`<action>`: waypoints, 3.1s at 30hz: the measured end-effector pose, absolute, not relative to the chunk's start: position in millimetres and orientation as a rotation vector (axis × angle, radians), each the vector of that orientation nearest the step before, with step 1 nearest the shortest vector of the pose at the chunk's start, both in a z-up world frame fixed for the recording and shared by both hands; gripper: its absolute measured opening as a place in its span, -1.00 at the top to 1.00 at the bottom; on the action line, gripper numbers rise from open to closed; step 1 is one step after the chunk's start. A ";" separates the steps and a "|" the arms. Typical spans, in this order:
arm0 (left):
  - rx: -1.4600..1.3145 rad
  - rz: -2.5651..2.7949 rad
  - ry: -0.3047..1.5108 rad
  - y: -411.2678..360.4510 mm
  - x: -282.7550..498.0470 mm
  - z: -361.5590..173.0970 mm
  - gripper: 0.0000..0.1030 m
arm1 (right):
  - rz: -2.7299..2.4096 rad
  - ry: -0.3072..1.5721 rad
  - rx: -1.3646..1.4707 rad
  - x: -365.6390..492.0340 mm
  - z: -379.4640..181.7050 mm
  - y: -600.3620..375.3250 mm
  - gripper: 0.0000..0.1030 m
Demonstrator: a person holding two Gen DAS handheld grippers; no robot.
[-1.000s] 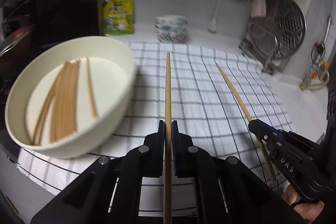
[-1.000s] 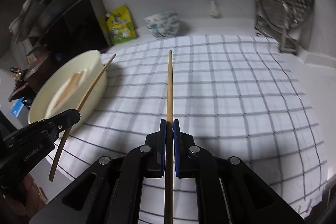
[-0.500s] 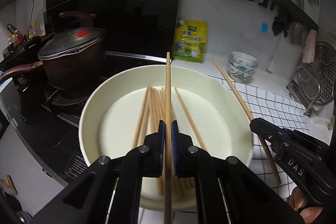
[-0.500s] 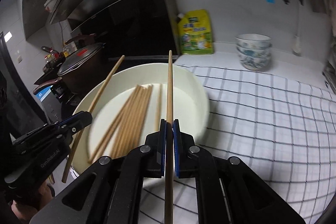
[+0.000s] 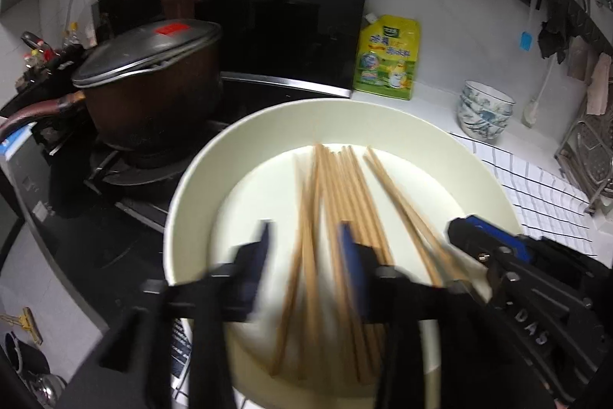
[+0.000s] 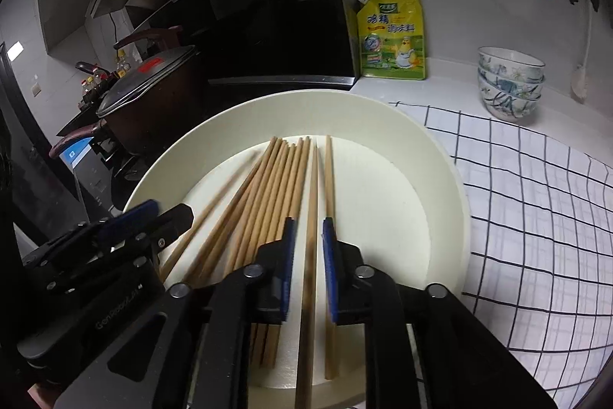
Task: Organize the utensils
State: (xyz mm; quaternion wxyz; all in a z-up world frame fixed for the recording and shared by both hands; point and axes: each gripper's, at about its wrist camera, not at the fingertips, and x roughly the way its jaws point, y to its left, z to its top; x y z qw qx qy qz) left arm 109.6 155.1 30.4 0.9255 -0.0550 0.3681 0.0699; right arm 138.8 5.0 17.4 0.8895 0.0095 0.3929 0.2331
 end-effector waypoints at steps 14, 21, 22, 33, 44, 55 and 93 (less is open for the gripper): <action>-0.124 0.191 0.705 157.2 77.8 42.6 -0.54 | 0.413 0.756 0.033 98.4 22.4 -21.9 0.57; -0.110 0.189 0.709 151.1 65.3 42.6 -0.58 | 0.394 0.742 0.034 82.5 22.9 -28.2 0.51; -0.108 0.188 0.709 150.4 63.7 42.6 -0.58 | 0.392 0.741 0.032 80.7 23.4 -29.2 0.51; -0.109 0.194 0.699 144.1 48.9 45.8 -0.67 | 0.379 0.726 0.033 69.2 25.5 -37.0 0.48; -0.109 0.203 0.695 143.6 43.0 47.4 -0.74 | 0.376 0.718 0.032 63.8 27.8 -41.0 0.38; -0.100 0.222 0.697 140.9 41.0 47.7 -0.88 | 0.363 0.707 0.027 60.8 29.0 -45.1 0.07; -0.084 0.251 0.697 137.3 34.1 52.1 -0.88 | 0.338 0.704 0.030 57.0 28.2 -47.9 -0.47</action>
